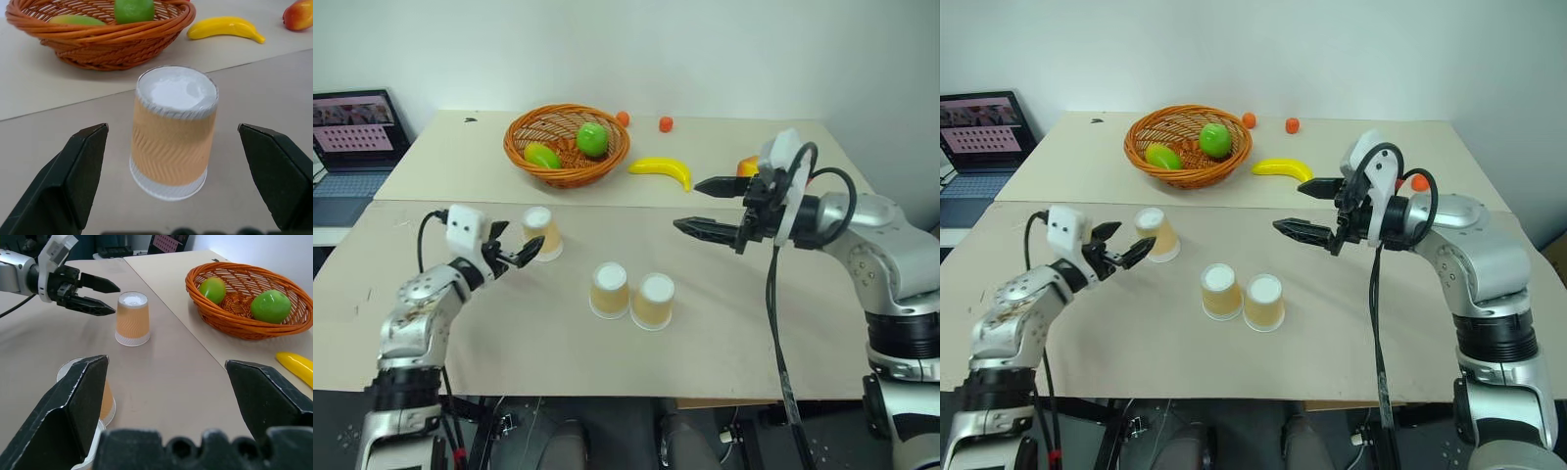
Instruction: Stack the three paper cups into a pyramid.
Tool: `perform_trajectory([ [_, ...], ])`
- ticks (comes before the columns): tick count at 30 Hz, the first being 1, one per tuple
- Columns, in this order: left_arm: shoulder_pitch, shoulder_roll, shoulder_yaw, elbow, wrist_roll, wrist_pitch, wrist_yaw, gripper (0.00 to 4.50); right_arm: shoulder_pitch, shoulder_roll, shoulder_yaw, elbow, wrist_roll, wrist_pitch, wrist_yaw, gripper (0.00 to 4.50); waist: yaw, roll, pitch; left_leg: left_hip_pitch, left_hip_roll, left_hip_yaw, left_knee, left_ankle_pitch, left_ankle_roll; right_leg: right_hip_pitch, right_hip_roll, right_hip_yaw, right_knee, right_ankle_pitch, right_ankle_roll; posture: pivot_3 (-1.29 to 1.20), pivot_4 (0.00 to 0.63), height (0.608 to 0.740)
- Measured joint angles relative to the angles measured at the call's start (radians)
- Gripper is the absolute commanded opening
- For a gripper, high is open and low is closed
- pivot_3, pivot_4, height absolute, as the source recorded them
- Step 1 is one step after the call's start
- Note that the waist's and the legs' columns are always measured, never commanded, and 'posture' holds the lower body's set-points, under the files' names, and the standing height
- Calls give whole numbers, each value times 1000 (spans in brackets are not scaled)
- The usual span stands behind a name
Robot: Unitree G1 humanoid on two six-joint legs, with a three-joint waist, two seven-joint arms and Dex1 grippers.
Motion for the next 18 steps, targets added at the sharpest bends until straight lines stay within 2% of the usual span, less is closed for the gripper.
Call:
perform_trajectory([
  [12,-138,-83,-43,199,68,-123,12,4500,24,-19,-27,-50,12,27,-36,4473,-3,0,0,0,-1,0,0,0,0,0,0,0,0,0,0,0,150,735],
  [15,-139,-100,-48,230,76,-141,14,3789,41,-19,-30,-58,13,31,-47,4500,-2,0,0,-1,-1,0,0,0,0,0,0,0,0,0,0,0,150,735],
  [16,-140,-101,-48,242,80,-144,16,3347,43,-20,-31,-60,14,32,-49,4500,-2,0,0,-1,-1,0,0,0,0,0,0,0,0,0,0,0,150,735],
  [18,-143,-101,-48,252,88,-155,19,2766,44,-21,-32,-67,20,35,-53,4500,-2,0,0,0,-1,-1,0,0,0,0,0,0,0,0,0,0,150,735],
])
